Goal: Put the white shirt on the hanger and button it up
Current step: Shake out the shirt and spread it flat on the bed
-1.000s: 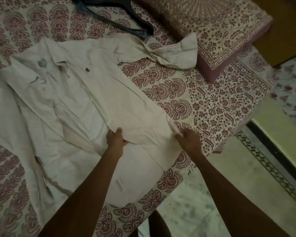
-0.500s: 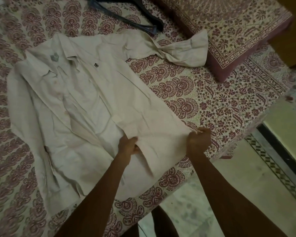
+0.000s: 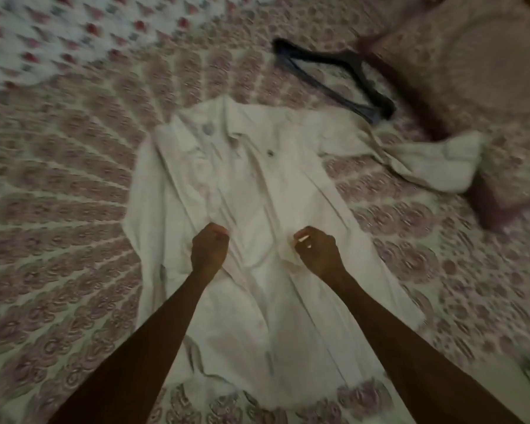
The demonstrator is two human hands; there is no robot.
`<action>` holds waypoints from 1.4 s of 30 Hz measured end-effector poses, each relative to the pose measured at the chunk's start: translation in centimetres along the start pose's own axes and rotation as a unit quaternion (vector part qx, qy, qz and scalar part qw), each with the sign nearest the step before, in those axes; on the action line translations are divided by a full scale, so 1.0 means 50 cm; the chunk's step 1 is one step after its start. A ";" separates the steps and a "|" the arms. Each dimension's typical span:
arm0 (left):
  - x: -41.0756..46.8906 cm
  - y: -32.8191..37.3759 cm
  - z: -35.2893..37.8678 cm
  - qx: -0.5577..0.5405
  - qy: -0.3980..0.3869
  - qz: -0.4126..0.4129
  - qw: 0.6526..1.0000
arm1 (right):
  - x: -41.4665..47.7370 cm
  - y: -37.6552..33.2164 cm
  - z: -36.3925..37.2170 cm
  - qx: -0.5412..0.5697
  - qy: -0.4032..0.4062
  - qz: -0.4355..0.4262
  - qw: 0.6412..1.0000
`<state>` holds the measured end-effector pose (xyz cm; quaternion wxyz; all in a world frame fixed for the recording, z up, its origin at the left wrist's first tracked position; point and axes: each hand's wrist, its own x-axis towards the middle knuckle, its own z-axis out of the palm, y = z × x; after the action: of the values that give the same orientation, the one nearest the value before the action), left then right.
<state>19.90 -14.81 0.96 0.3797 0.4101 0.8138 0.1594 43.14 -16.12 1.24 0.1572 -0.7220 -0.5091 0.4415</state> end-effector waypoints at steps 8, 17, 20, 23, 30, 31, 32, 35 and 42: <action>0.264 -0.067 -0.235 0.074 0.212 0.020 0.974 | 0.177 -0.267 0.234 -0.151 -0.111 -0.132 0.973; 0.476 -0.092 -0.334 0.051 0.141 -0.009 0.989 | 0.361 -0.509 0.416 -0.255 -0.083 -0.204 0.941; 0.514 -0.103 -0.394 -0.036 0.190 -0.005 0.981 | 0.390 -0.557 0.462 -0.281 -0.099 -0.194 0.935; 0.591 -0.134 -0.463 -0.002 0.183 -0.005 0.983 | 0.403 -0.588 0.501 -0.302 -0.126 -0.203 0.923; 0.619 -0.193 -0.459 0.148 0.230 0.095 0.957 | 0.384 -0.612 0.575 -0.345 0.007 -0.222 0.912; 0.598 -0.192 -0.444 0.110 0.240 0.103 0.959 | 0.382 -0.610 0.581 -0.320 0.013 -0.215 0.923; 0.578 -0.196 -0.428 0.084 0.233 0.103 0.963 | 0.379 -0.610 0.589 -0.292 0.000 -0.196 0.936; 0.529 -0.216 -0.398 0.105 0.182 0.077 0.975 | 0.375 -0.605 0.605 -0.238 -0.065 -0.163 0.955; 0.620 -0.233 -0.506 0.031 0.187 0.045 0.981 | 0.381 -0.609 0.612 -0.216 -0.068 -0.149 0.963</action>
<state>-17.03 3.80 -4.07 0.2007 0.4211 0.8554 0.2252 2.34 6.90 -4.41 0.0265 -0.6233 -0.7033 0.3407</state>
